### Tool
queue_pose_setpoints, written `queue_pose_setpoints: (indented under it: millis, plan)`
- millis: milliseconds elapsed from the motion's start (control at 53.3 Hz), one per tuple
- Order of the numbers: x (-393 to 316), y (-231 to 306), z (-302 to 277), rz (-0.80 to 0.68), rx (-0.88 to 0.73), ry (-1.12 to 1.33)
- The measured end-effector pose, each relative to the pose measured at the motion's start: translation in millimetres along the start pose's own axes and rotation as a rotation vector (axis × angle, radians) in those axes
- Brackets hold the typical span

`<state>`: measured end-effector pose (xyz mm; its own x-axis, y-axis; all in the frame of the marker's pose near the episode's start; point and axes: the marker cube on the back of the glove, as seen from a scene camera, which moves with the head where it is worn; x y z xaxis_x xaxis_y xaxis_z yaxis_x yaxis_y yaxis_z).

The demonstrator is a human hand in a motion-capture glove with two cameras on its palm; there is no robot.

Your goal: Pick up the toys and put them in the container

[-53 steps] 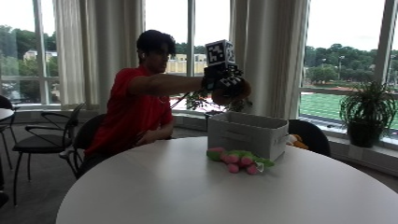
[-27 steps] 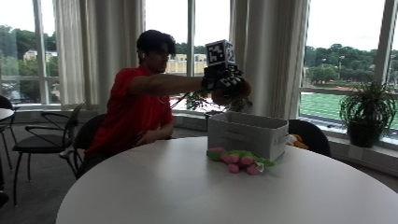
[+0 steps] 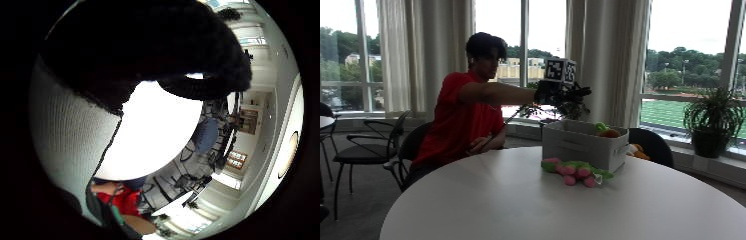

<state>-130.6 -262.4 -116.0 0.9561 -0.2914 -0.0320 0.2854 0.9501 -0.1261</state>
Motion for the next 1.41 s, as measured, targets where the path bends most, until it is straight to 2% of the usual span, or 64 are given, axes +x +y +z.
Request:
queue_pose_setpoints:
  millis: [94,244,506,712,900,1106,1200,1331,1406]
  plan:
    - [20,-10,27,0.032,0.011,0.036]
    - [29,-26,76,0.044,-0.057,0.009]
    - [-4,-52,168,0.000,-0.154,-0.016]
    - [-28,-71,211,-0.018,-0.228,0.002]
    - [-31,-83,230,-0.039,-0.323,0.038]
    - [-39,-89,226,-0.126,-0.428,0.117]
    - [-28,-92,222,-0.223,-0.439,0.164]
    - [-41,-90,217,-0.145,-0.440,0.088]
    - [-46,-88,218,-0.127,-0.388,0.104]
